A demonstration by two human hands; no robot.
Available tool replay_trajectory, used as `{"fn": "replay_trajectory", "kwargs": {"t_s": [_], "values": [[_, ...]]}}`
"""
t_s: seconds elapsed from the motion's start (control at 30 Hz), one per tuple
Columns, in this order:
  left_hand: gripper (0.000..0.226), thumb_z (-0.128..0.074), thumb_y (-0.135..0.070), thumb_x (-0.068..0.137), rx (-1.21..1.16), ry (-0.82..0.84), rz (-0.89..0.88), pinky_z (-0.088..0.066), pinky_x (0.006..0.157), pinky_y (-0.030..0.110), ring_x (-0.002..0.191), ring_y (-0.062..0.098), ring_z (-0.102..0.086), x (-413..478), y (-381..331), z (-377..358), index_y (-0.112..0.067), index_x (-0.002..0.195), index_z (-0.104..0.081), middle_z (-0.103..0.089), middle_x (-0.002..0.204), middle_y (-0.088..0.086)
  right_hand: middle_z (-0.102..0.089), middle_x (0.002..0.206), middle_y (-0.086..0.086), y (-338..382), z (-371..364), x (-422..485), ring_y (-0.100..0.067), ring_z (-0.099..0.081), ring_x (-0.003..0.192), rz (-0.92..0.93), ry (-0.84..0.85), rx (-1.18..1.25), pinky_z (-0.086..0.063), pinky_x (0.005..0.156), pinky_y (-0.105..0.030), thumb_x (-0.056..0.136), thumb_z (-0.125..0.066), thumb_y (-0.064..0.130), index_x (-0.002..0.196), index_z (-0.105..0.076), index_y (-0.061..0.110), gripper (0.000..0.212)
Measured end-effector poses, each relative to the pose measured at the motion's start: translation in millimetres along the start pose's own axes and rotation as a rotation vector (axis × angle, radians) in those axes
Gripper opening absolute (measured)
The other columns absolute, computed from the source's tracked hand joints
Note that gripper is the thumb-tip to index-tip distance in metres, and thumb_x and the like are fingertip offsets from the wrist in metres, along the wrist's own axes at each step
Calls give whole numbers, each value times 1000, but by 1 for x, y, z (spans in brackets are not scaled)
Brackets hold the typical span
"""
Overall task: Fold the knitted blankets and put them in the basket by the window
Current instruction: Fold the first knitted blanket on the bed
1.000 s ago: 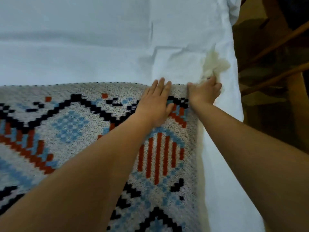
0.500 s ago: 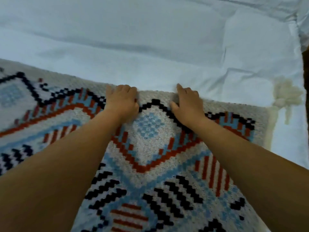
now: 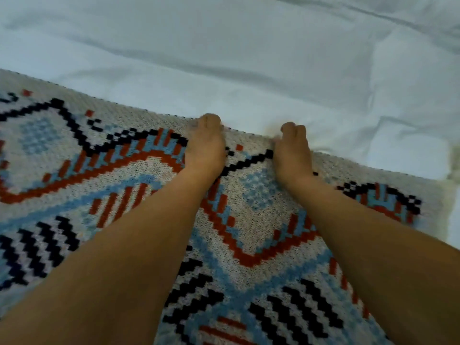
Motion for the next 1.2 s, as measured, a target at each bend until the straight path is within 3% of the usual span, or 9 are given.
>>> {"fn": "replay_trajectory", "kwargs": {"t_s": [0.07,0.13,0.23,0.57,0.73,0.9,0.97,1.03,1.2], "values": [[63,-31,-41,101,101,202,-26,-7,120,46,146,36,-3,-18,-4,-26,-17,152,-4,2,159,12,-3,157,-15,-8,-20,-26,-29,-10,144,96,103,-26,-12,118,-38,100,-33,34,149,-4,10,62],[70,-21,-55,97,173,261,-43,9,116,47,143,37,19,-30,-9,-40,-27,149,16,25,156,8,20,157,-8,-22,-34,-46,-20,17,145,162,170,-176,12,115,-33,97,-17,53,147,17,15,72],[68,-16,-58,96,250,266,-133,12,115,51,143,34,22,-50,-24,-44,-30,148,18,28,156,5,22,156,-6,-49,-32,-62,-17,20,144,134,164,-285,18,112,-34,91,-7,59,147,18,16,75],[67,-5,-58,96,278,489,-397,16,113,51,145,25,22,-206,-112,-89,-24,150,14,25,156,2,13,158,-10,-179,25,-173,-27,13,146,-476,158,-297,7,119,-44,97,-15,52,149,10,17,68],[74,12,-52,82,326,451,-549,24,109,47,135,19,33,-280,-131,-102,-20,148,17,37,142,-2,-15,156,-15,-151,7,-274,-28,-8,145,-44,91,-182,-7,118,-40,96,-16,43,149,-5,11,62],[64,-13,-49,97,369,457,-548,6,115,42,148,20,-4,-353,-88,-108,-11,142,-37,-25,150,4,-3,156,-6,-184,-24,-397,-23,-6,145,-329,174,-176,14,113,-30,92,3,56,146,2,19,65],[69,2,-52,95,400,473,-468,8,113,45,146,21,-2,-378,-81,-106,-11,145,-23,-20,153,8,19,155,-4,-205,-22,-423,-22,15,145,-451,185,-189,18,114,-33,88,5,59,141,22,26,65],[76,20,-56,81,414,486,-446,20,108,46,140,21,19,-403,-89,-105,-14,145,11,15,154,7,22,156,-7,-211,-13,-434,-25,18,145,-540,229,-139,11,116,-38,95,-8,56,145,21,24,67],[66,6,-56,92,379,575,-419,13,116,47,137,19,33,-478,-113,-110,-17,140,28,38,141,-1,-24,152,-14,-209,8,-472,-31,-25,137,-671,104,19,-30,108,-40,92,-40,54,149,-10,10,78]]}}
Point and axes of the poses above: each hand's wrist, its own x-axis towards the middle knuckle, its own z-axis out of the back of the hand, y = z × x, the point moved 3 cm from there along x, towards the middle knuckle
